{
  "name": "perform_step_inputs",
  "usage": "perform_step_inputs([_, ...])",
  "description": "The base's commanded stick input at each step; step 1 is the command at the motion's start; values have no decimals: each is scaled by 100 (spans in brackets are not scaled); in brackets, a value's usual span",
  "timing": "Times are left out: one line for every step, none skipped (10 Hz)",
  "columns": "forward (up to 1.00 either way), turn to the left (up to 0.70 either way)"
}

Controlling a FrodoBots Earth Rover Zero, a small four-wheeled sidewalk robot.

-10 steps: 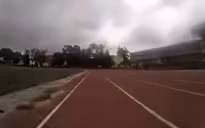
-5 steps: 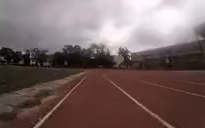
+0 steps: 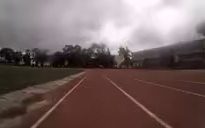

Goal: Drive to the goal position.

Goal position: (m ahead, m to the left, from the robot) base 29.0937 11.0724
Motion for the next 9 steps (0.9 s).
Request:
perform_step_inputs([70, 5])
perform_step_inputs([70, 2])
perform_step_inputs([70, 4])
perform_step_inputs([70, 0])
perform_step_inputs([70, 0])
perform_step_inputs([70, 0])
perform_step_inputs([70, 0])
perform_step_inputs([70, 0])
perform_step_inputs([70, 0])
